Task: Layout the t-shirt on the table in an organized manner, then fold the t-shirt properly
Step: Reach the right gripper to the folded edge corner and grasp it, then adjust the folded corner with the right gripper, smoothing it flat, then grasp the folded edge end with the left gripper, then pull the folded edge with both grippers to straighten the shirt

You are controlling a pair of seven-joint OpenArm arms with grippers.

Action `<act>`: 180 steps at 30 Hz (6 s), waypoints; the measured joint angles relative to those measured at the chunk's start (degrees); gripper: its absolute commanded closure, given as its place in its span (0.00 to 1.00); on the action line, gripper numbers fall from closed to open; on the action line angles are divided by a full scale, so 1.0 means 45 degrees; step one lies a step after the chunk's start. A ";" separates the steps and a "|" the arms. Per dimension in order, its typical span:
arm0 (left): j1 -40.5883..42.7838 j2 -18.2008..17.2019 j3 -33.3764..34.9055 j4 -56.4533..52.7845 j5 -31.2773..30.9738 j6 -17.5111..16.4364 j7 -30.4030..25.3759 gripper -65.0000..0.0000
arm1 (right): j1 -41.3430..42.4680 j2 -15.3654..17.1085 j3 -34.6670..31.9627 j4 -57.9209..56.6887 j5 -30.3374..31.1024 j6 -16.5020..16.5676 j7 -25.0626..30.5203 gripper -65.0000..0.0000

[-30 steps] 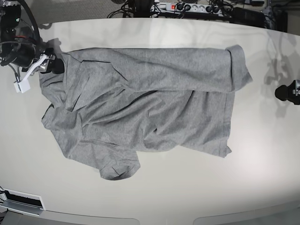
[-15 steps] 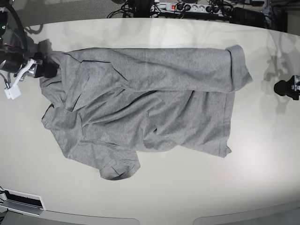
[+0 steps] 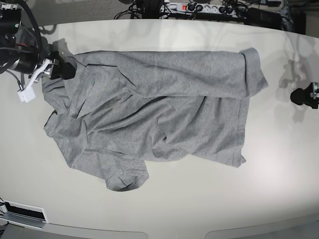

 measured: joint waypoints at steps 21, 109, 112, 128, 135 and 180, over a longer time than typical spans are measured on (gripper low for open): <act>0.0010 0.0005 0.0000 0.0000 0.0175 0.0000 0.0000 0.38 | 0.0330 -0.0044 -0.0573 0.2317 -0.1175 0.0000 -0.0840 1.00; 0.0015 0.0000 0.0000 0.0000 -0.0442 -0.0282 0.0097 0.38 | -0.0534 -0.1991 0.0185 0.0248 -0.8592 -0.2642 0.5775 0.38; 0.0010 0.0005 -0.0005 0.0000 -0.0481 -0.0287 0.0092 0.38 | -0.0539 -0.2064 0.0189 0.0199 -0.8592 -0.2458 0.5955 0.38; 0.0510 0.0078 -0.0015 0.0005 -0.2152 -0.0670 0.0991 0.38 | -0.0291 -0.1729 0.0185 -0.0860 -0.6596 0.0005 0.5357 1.00; 0.1821 0.1268 -0.0903 0.0000 -0.1865 -0.0680 0.0651 0.38 | -0.0296 -0.1642 0.0189 -0.0874 -0.6586 0.0010 0.5265 1.00; 0.0962 0.3036 0.0554 0.0928 -0.2030 -0.0748 0.1545 1.00 | -0.1467 -0.0457 0.0160 0.3419 -0.2569 0.0010 0.0991 1.00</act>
